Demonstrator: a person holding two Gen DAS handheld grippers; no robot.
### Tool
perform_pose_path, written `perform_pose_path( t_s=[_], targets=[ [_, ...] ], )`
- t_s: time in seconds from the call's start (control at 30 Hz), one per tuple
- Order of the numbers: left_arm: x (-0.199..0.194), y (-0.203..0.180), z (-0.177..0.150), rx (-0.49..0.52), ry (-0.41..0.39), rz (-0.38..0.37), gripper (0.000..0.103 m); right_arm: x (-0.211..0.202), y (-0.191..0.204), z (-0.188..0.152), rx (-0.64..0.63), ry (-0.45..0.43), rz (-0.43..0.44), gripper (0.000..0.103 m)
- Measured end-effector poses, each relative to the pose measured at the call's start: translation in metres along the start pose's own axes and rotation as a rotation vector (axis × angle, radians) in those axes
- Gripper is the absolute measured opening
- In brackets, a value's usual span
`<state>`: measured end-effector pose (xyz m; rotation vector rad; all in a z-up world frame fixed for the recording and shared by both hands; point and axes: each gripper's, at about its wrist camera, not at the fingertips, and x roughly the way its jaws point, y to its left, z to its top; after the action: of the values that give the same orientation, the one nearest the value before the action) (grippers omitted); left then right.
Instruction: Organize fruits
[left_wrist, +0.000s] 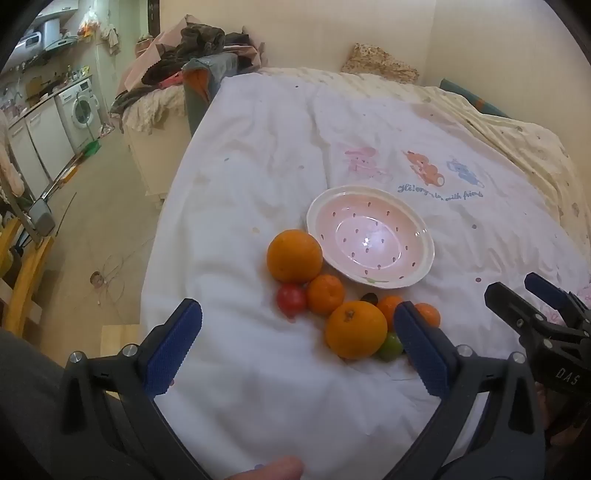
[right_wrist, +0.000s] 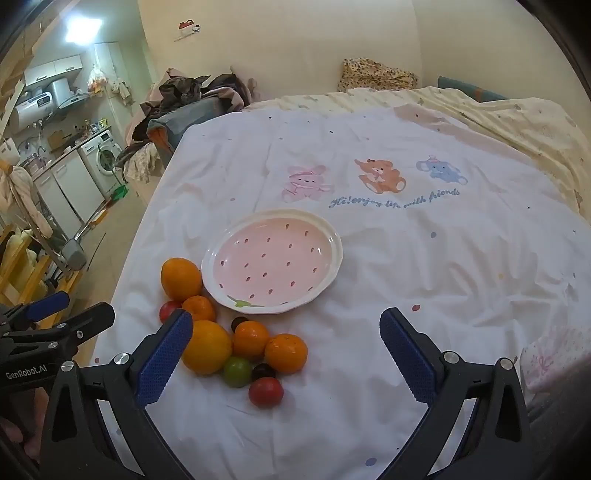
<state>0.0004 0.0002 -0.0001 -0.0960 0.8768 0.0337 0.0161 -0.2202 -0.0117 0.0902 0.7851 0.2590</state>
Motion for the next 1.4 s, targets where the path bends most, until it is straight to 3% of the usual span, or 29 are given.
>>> perform_pose_path(
  t_s=[1.4],
  targets=[
    [0.0012,-0.0007,-0.0003,0.008,-0.003,0.007,0.102,-0.0017,-0.0039,0.004,0.009,0.004,-0.003,0.103]
  ],
)
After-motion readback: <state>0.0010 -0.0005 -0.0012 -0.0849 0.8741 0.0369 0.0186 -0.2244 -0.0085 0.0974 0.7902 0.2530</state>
